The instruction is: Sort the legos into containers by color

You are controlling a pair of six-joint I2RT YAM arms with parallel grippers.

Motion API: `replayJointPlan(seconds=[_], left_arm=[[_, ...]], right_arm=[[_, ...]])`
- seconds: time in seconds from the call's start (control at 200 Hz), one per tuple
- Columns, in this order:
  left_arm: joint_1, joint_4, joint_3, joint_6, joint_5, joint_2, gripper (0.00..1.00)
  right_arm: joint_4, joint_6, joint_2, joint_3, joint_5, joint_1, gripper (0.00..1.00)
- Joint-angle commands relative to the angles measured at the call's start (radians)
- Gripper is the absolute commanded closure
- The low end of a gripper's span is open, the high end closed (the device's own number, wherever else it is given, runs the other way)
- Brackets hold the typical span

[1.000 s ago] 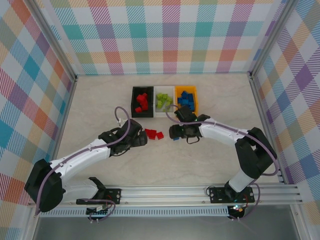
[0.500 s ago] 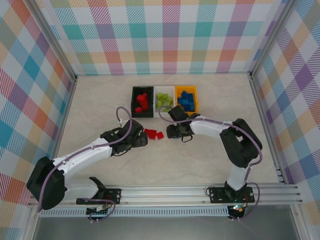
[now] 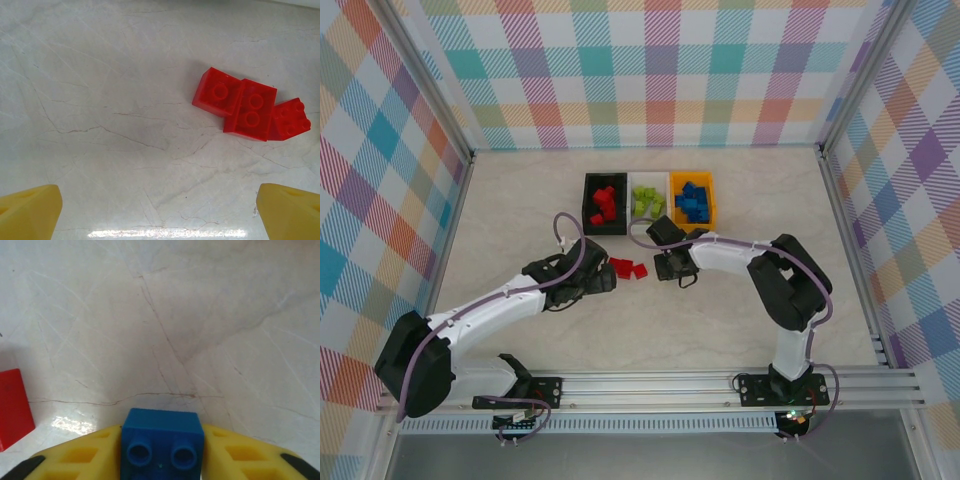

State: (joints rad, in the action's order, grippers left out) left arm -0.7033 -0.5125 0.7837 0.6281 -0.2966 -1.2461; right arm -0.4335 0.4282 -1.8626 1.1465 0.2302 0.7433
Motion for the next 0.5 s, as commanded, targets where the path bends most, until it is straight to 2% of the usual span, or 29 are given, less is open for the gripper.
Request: replayJointPlan(seconds=[0.0,0.16,0.275,0.495], left_arm=[[0.008,0.008,0.035,-0.012,0.004,-0.009,0.00],[0.009,0.002,0.043,-0.017,0.006,-0.016,0.00],[0.009,0.003,0.044,-0.016,0.007,-0.016,0.00],[0.008,-0.003,0.044,-0.016,0.014,-0.014,0.00]], right_arm=[[0.012,-0.003,0.040,-0.010,0.005,0.005,0.65],[0.004,-0.025,0.149,0.012,0.051,-0.005,0.69],[-0.014,-0.057,0.203,0.077,0.057,-0.060,0.68],[-0.043,-0.103,0.057,0.300,0.038,-0.211,0.66]])
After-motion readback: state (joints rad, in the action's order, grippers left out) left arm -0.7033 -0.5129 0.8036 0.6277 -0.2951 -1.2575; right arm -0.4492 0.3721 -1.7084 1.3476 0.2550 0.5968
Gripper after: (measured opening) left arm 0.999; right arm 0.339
